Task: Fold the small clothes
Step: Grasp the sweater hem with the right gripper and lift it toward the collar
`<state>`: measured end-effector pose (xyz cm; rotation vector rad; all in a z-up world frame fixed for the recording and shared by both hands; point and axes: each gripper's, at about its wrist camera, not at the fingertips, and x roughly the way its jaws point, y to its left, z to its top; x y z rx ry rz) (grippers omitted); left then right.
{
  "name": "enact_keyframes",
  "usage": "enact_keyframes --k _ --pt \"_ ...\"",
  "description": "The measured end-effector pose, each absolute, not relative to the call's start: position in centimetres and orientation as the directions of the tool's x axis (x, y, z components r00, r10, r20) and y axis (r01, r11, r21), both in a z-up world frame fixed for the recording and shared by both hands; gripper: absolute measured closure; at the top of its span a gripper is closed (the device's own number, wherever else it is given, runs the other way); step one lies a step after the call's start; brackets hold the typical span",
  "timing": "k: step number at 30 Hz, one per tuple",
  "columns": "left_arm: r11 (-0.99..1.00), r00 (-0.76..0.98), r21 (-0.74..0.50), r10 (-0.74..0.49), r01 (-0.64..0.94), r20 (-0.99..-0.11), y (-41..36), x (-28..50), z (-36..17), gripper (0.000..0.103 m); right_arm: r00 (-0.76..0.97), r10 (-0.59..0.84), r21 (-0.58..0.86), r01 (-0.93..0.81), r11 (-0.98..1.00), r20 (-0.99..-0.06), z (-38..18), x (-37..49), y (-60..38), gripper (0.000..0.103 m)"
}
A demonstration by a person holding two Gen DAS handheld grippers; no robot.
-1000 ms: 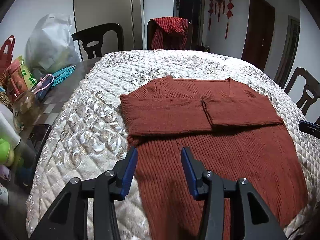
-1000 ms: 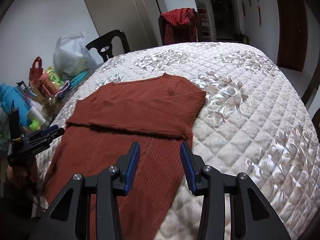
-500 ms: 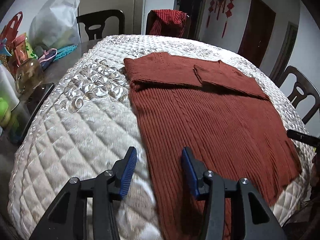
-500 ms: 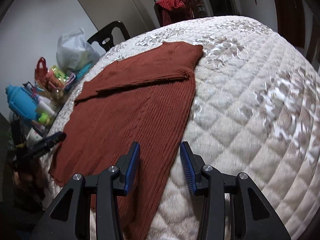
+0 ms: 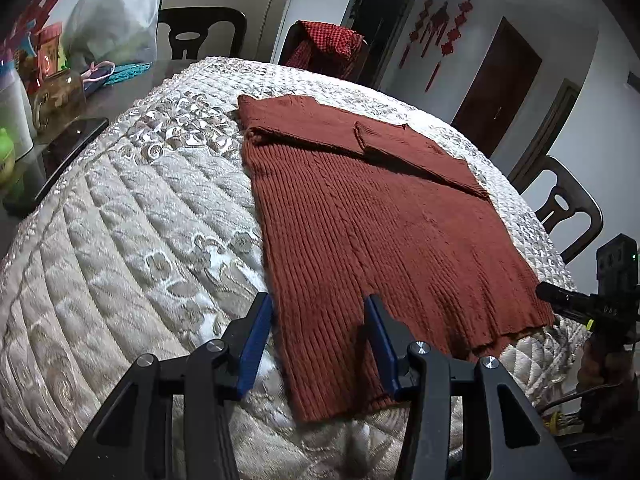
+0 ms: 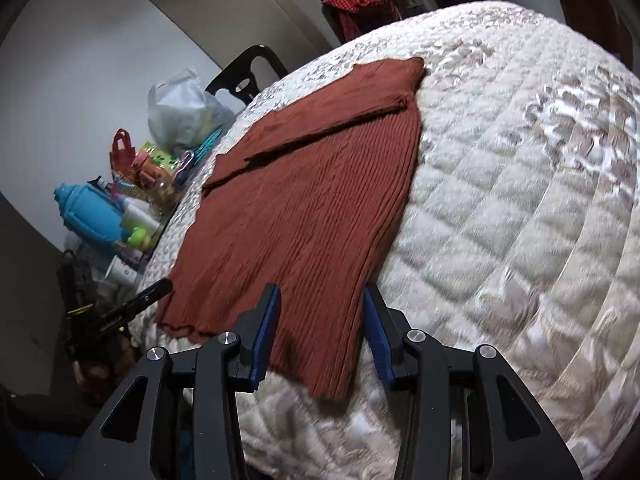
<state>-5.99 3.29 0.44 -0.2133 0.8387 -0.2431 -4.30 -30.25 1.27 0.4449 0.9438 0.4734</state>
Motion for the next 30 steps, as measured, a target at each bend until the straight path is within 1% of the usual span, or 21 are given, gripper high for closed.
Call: enact_keyframes --k 2,4,6,8,10,11,12,14,15,16,20,25,30 --pt "0.95 0.642 -0.287 -0.299 0.127 -0.706 3.2 -6.2 0.4 0.057 0.492 0.568 0.554 -0.193 0.81 -0.66 1.3 -4.5 -29.8 0.061" --pt "0.944 0.636 -0.306 -0.314 0.126 -0.705 3.3 -6.4 0.4 0.058 0.479 0.577 0.559 -0.198 0.806 -0.662 1.3 -4.6 -29.5 0.064" --pt "0.943 0.635 -0.308 -0.315 0.125 -0.706 3.3 -6.6 0.4 0.06 0.468 0.584 0.565 -0.197 0.801 -0.664 1.0 -4.6 -29.3 0.072" --pt "0.943 0.635 -0.309 -0.312 0.121 -0.706 3.4 -6.7 0.3 0.064 0.465 0.583 0.565 -0.194 0.802 -0.667 0.8 -4.6 -29.2 0.085" --pt "0.943 0.636 -0.312 -0.311 0.115 -0.706 3.5 -6.7 0.3 0.067 0.457 0.589 0.574 -0.189 0.797 -0.667 0.4 -4.6 -29.1 0.094" --pt "0.943 0.637 -0.313 -0.312 0.115 -0.705 3.5 -6.7 0.2 0.071 0.462 0.591 0.579 -0.186 0.794 -0.661 0.3 -4.6 -29.1 0.095" --pt "0.943 0.637 -0.314 -0.312 0.115 -0.705 3.5 -6.7 0.2 0.074 0.465 0.593 0.584 -0.183 0.791 -0.658 0.3 -4.6 -29.2 0.096" --pt "0.936 0.632 -0.33 -0.328 0.118 -0.703 3.5 -6.6 0.0 0.087 0.47 0.594 0.587 -0.181 0.789 -0.653 0.3 -4.7 -29.3 0.097" --pt "0.936 0.633 -0.333 -0.328 0.116 -0.701 3.6 -6.7 0.0 0.089 0.475 0.592 0.586 -0.182 0.79 -0.651 0.3 -4.8 -29.2 0.097" --pt "0.934 0.633 -0.338 -0.334 0.119 -0.698 3.6 -6.7 -0.1 0.094 0.477 0.592 0.586 -0.182 0.79 -0.65 0.3 -4.9 -29.2 0.097" --pt "0.9 0.632 -0.42 -0.396 0.121 -0.666 4.5 -6.8 0.0 0.095 0.495 0.597 0.588 -0.196 0.784 -0.631 0.9 -5.6 -29.5 0.098" --pt "0.878 0.688 -0.451 -0.428 0.162 -0.586 5.5 -8.0 2.1 0.095 0.539 0.614 0.586 -0.251 0.77 -0.576 2.9 -7.3 -30.2 0.098" --pt "0.862 0.722 -0.467 -0.45 0.198 -0.526 6.1 -9.3 4.1 0.095 0.564 0.633 0.582 -0.3 0.756 -0.53 4.6 -9.0 -30.4 0.098"
